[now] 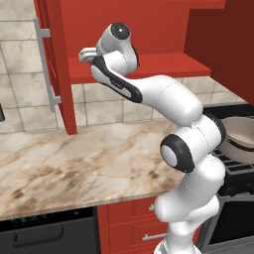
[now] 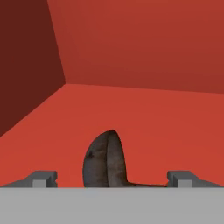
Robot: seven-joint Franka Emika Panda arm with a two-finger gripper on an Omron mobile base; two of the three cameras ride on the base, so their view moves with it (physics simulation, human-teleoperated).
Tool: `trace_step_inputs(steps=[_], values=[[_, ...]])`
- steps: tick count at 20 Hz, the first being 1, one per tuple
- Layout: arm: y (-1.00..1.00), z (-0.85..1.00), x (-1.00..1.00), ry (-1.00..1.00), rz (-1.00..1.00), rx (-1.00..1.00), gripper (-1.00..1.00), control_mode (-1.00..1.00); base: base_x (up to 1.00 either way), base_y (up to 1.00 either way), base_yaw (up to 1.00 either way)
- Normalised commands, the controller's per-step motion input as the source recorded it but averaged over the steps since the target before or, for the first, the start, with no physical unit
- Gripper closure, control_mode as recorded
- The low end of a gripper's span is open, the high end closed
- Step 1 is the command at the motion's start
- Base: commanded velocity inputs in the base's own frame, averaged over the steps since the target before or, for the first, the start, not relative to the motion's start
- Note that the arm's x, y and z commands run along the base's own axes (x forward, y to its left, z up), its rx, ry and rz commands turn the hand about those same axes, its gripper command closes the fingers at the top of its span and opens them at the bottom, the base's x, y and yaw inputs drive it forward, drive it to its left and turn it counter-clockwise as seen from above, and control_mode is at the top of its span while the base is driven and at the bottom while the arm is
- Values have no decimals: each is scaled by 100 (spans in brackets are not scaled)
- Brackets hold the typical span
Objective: Open the cabinet and move the ladle to the pot. Then close the cabinet.
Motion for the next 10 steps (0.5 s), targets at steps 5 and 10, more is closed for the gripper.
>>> trace_step_inputs(steps=[5,10], values=[[3,-11,13,0,0,0,-100,-100,0,0,0],[0,-26,15,0,0,-1,-100,-100,0,0,0]])
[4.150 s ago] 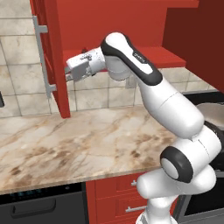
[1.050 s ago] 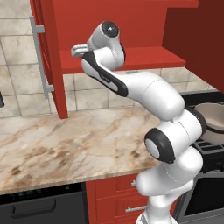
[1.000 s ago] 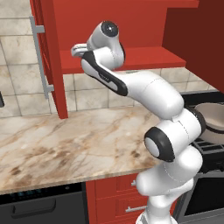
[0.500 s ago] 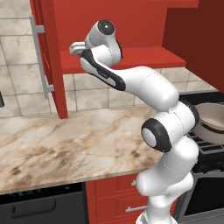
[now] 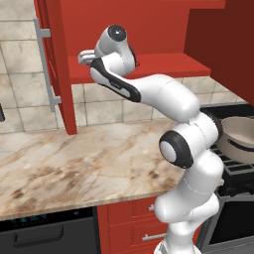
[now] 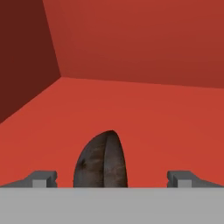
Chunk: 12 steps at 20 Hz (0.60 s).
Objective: Open the cabinet and move the ladle to the pot. Then close the cabinet.
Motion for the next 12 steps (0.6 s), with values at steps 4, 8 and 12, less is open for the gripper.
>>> trace_step_inputs(steps=[4,8,12], values=[[1,-22,19,0,0,0,-100,-100,0,0,0],[5,-18,16,0,0,0,100,-100,0,0,0],[2,-11,8,0,0,0,100,-100,0,0,0]])
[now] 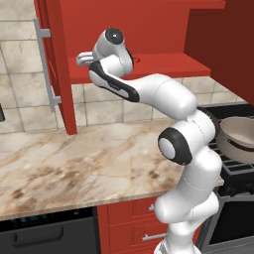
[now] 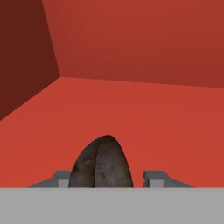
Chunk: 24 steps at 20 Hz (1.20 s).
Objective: Open the cabinet and move the ladle to the pot. Then close the cabinet.
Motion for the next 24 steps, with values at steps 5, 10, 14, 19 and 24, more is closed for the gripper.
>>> trace_step_inputs(steps=[5,10,14,19,24], values=[[0,-3,-1,0,0,0,100,-100,0,0,0],[0,0,-24,0,-2,0,100,-100,0,0,0],[0,0,-47,0,-4,0,100,-100,0,0,0],[-2,0,-93,-9,-4,0,100,-100,0,0,0],[-26,1,-100,-15,-4,0,100,-100,0,0,0]])
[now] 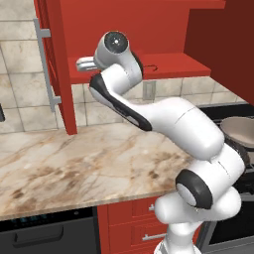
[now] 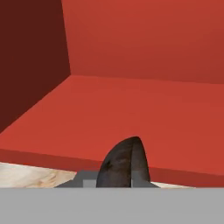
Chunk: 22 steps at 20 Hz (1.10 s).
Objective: Open the cabinet and move the ladle to the pot. Then close the cabinet.
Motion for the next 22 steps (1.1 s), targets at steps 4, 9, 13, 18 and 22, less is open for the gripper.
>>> trace_step_inputs(steps=[4,9,13,18,22], values=[[-34,7,-100,-10,-5,0,100,-100,0,0,0],[-38,14,-100,-4,-7,0,100,-100,0,0,0],[-42,7,-100,0,-9,0,100,-100,0,0,0],[-52,0,-95,0,-11,0,100,-100,0,0,0],[-70,0,-71,5,-12,0,100,-100,0,0,0]])
